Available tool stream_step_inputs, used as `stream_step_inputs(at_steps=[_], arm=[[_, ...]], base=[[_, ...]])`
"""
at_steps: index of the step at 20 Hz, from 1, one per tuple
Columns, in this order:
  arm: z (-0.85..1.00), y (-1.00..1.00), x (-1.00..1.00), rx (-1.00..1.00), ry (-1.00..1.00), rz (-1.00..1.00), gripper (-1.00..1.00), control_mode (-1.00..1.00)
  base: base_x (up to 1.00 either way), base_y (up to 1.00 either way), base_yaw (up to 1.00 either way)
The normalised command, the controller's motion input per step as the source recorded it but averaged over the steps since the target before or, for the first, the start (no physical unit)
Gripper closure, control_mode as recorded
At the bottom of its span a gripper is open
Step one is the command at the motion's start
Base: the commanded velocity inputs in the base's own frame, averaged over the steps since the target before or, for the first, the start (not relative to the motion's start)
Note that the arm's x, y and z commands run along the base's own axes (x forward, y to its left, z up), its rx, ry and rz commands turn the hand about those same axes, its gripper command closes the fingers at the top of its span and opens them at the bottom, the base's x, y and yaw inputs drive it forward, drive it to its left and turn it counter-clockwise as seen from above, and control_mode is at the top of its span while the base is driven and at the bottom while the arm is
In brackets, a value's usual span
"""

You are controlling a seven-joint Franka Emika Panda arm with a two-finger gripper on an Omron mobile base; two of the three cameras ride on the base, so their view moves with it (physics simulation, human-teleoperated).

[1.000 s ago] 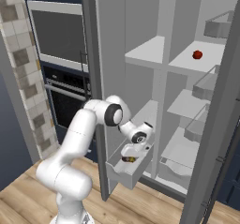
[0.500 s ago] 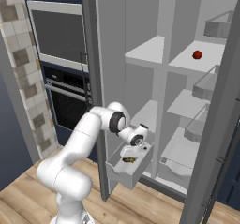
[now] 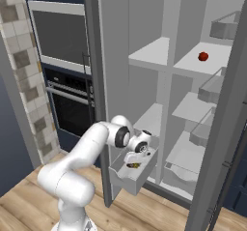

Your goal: Take the sweet potato and bell pepper from the fridge shelf and place them in the freezer drawer to begin freezing them.

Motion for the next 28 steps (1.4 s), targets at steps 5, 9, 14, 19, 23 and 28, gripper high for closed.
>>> stream_step_inputs(at_steps=[5,9,14,19,23,28], arm=[[-0.61,0.15,0.05,0.0,0.0,0.0,1.0,-1.0],[-0.63,0.23,-0.02,0.0,0.0,0.0,1.0,-1.0],[-0.67,0.33,-0.42,0.0,0.0,0.0,1.0,-1.0],[-0.71,0.48,-0.88,0.01,0.02,0.0,1.0,-1.0],[-0.68,0.43,-0.83,0.0,0.03,0.0,-1.0,-1.0],[-0.47,0.22,-0.9,0.0,-0.06,0.0,-1.0,-1.0]], base=[[0.0,0.0,0.0],[0.0,0.0,0.0],[0.0,0.0,0.0],[0.0,0.0,0.0],[0.0,0.0,0.0],[0.0,0.0,0.0]])
